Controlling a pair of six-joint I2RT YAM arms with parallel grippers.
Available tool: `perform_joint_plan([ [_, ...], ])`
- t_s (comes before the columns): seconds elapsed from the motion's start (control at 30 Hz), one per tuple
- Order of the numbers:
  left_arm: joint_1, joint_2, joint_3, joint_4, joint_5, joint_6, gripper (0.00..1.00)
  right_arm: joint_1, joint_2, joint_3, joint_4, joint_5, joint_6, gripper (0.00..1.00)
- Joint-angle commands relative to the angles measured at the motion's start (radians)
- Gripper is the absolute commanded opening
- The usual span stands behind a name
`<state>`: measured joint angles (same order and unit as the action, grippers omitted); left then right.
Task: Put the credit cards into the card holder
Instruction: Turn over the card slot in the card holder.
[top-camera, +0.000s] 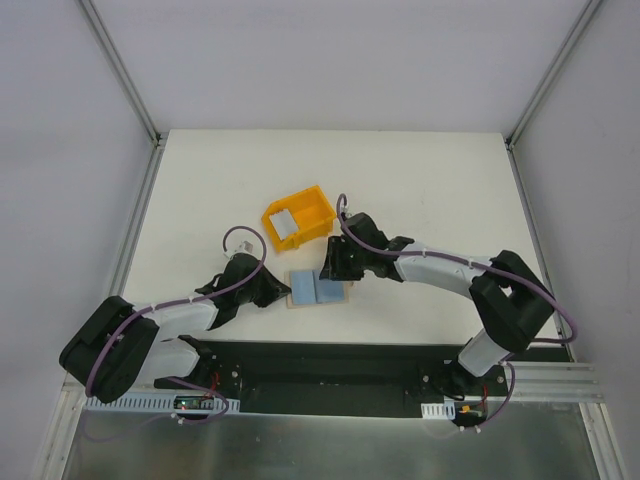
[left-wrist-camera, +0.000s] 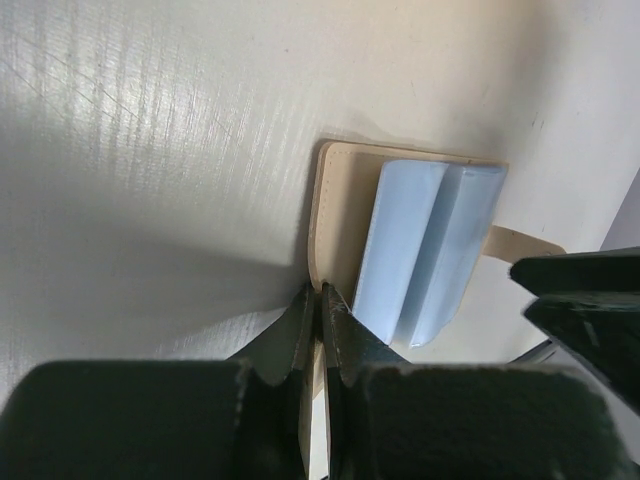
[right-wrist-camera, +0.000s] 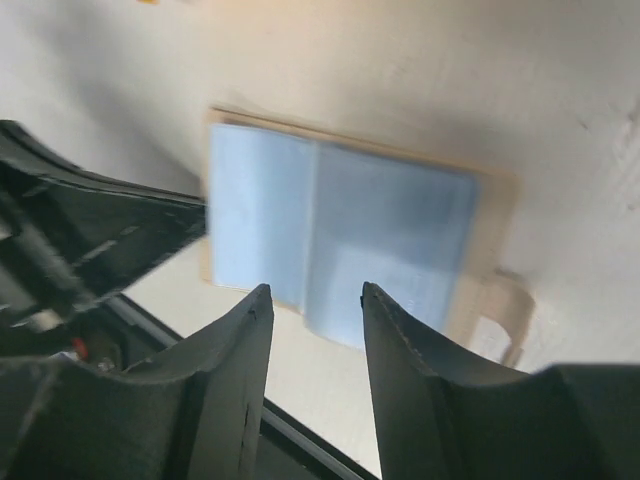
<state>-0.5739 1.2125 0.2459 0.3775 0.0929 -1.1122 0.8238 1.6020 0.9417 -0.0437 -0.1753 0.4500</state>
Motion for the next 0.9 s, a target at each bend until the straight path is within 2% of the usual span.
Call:
perform_joint_plan([
  [0.0, 0.008, -0.014, -0.022, -0.055, -0.013, 0.026, 0.00, 0.008, 0.021, -0.015, -0.070, 0.057, 0.009, 0.44],
  [0.43, 0.008, -0.011, -0.011, -0.054, -0.004, 0.043, 0.00, 0.032, 0.141, 0.060, -0.137, 0.034, 0.004, 0.44],
  [0.6, 0.008, -0.007, -0.010, -0.049, -0.001, 0.043, 0.00, 0.054, 0.223, 0.133, -0.133, -0.050, 0.007, 0.43],
  [0.73, 0.008, -0.004, -0.013, -0.048, -0.004, 0.035, 0.00, 0.057, 0.283, 0.163, -0.013, -0.188, 0.044, 0.43],
  [0.87, 0.008, 0.005, -0.022, -0.048, -0.010, 0.015, 0.00, 0.063, 0.245, 0.158, 0.161, -0.299, 0.067, 0.42],
])
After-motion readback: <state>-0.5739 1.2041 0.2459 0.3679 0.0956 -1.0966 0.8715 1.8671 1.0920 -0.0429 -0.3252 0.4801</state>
